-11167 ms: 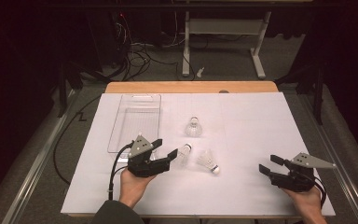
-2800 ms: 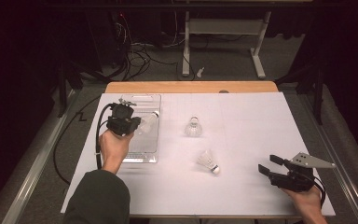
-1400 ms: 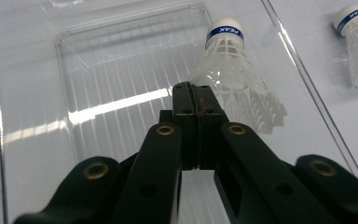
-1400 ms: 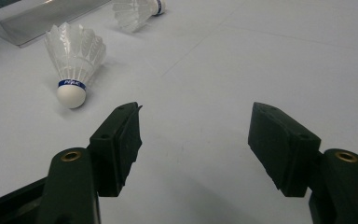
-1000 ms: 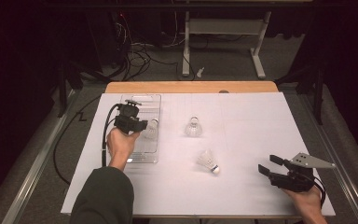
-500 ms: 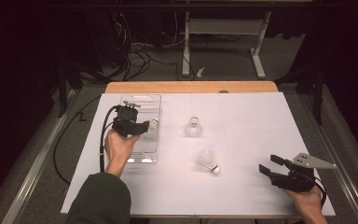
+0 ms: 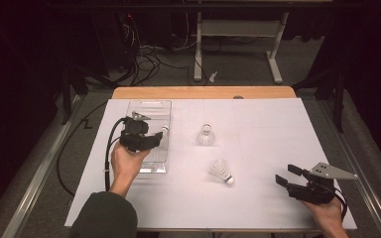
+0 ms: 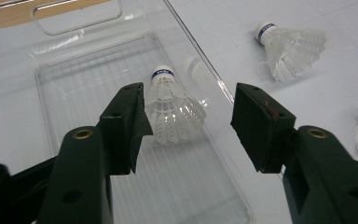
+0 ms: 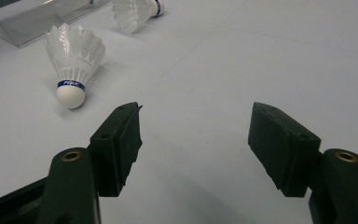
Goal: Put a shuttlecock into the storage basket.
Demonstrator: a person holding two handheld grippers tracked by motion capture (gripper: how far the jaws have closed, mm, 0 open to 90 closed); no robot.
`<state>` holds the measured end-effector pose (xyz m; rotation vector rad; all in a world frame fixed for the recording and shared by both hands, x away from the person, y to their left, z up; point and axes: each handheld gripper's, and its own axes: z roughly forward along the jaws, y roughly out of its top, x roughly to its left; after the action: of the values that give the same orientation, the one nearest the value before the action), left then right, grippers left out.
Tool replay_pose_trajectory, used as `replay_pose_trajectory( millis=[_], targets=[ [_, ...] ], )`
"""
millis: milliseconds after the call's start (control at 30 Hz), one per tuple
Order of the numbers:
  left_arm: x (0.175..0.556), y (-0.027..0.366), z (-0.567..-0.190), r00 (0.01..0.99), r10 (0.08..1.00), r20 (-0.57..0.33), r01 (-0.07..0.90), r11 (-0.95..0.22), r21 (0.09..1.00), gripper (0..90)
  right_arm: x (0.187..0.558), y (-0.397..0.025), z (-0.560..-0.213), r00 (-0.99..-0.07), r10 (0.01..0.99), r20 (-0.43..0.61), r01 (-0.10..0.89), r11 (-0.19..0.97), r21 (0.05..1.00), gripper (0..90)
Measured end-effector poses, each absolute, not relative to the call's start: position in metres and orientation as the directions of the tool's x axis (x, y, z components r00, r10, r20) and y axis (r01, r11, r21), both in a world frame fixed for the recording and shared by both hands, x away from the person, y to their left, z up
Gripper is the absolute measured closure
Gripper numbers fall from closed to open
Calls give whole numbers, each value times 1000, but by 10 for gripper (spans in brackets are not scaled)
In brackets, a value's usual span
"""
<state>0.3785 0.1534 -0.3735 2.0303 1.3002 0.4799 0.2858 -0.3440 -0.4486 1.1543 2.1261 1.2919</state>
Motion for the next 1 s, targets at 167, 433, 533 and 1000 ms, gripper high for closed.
replay_pose_trajectory(
  millis=[167, 433, 533, 1000],
  targets=[
    [374, 154, -374, 441, 896, -55, 644, -273, 714, 439, 286, -344, -449, -580, 810, 81, 446, 233, 864, 347],
    [366, 156, -375, 447, 892, -62, 632, -266, 728, 425, 286, -344, -449, -581, 810, 81, 445, 233, 865, 347],
    [362, 156, -375, 450, 891, -57, 626, -270, 732, 419, 286, -344, -449, -582, 809, 80, 443, 234, 865, 347],
    [349, 160, -378, 460, 885, -71, 607, -255, 752, 403, 286, -343, -449, -580, 810, 83, 448, 232, 863, 347]
  ],
)
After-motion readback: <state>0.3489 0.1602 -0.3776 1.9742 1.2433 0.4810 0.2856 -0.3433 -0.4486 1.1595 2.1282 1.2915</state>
